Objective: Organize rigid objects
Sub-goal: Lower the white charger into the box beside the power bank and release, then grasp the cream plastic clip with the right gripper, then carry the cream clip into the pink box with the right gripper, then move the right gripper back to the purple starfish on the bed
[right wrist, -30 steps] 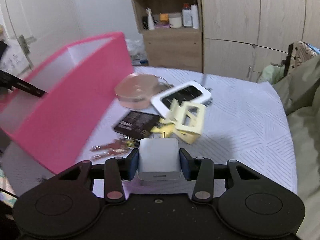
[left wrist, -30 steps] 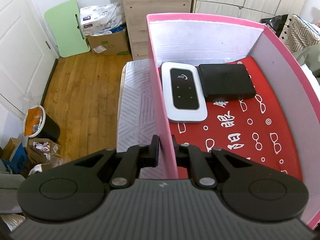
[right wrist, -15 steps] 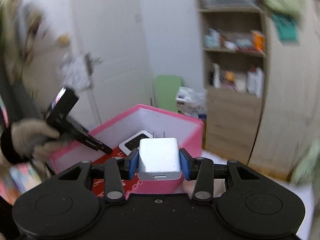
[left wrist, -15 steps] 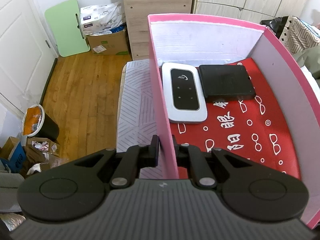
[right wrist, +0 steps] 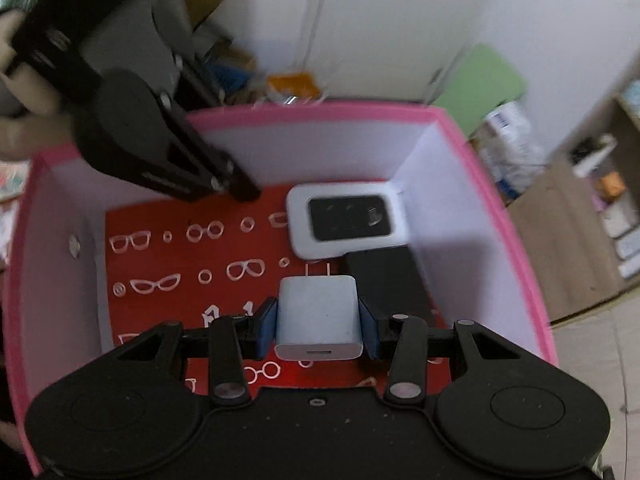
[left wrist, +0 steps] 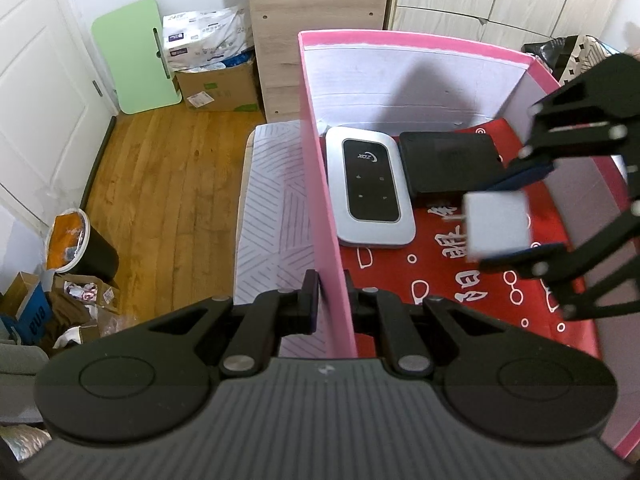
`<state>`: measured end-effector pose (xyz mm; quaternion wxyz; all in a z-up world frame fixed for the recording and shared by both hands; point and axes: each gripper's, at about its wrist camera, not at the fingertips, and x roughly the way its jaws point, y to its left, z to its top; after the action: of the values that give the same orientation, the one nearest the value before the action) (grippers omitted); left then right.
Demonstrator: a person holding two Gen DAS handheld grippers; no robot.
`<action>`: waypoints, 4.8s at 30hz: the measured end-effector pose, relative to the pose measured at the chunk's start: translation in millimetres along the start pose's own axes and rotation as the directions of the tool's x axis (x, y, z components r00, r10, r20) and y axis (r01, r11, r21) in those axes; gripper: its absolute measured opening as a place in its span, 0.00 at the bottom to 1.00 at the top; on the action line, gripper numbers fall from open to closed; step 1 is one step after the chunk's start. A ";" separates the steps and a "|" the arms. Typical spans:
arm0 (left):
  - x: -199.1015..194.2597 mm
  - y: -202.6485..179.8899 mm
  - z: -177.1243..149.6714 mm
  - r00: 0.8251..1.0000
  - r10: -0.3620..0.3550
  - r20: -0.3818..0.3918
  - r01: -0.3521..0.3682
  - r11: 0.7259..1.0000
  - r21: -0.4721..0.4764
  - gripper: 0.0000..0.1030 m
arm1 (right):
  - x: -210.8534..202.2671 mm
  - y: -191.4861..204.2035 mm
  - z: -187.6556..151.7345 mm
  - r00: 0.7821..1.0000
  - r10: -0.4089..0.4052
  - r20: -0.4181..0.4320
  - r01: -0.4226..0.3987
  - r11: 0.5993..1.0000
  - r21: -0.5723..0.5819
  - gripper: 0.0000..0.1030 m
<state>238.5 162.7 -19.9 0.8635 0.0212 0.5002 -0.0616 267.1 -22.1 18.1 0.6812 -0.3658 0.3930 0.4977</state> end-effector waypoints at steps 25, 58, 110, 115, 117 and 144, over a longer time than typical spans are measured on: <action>-3.5 -6.4 -0.6 0.999 0.028 0.023 -0.029 0.999 0.037 0.09 | -133.6 -2.1 -111.8 0.919 -0.201 0.339 0.060 0.921 0.384 0.64; -5.4 -7.4 -1.6 0.999 0.036 0.031 -0.038 0.998 0.049 0.09 | -38.9 27.9 -286.2 0.822 -0.556 0.124 0.046 0.283 0.958 0.63; -8.5 -9.0 -3.1 0.998 0.033 0.062 -0.036 0.998 0.054 0.08 | -24.7 18.9 -62.4 0.967 -0.255 -0.001 0.253 0.961 0.112 0.51; -8.7 -8.7 -3.1 0.997 0.029 0.065 -0.032 0.998 0.051 0.08 | -15.1 19.3 -59.1 0.950 -0.305 -0.059 0.309 0.948 0.071 0.51; -8.9 -8.3 -3.2 0.997 0.027 0.066 -0.031 0.998 0.049 0.08 | -13.8 17.7 -57.6 0.949 -0.311 -0.055 0.315 0.946 0.078 0.55; -8.5 -13.4 -0.1 0.996 0.079 0.044 -0.082 0.995 0.059 0.11 | -120.2 68.2 -218.7 0.876 -0.415 0.246 0.155 0.725 0.671 0.70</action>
<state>232.4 150.2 -12.2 0.8744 0.0661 0.4788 -0.0422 140.2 -247.4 26.3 0.8958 -0.0688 0.3351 0.2837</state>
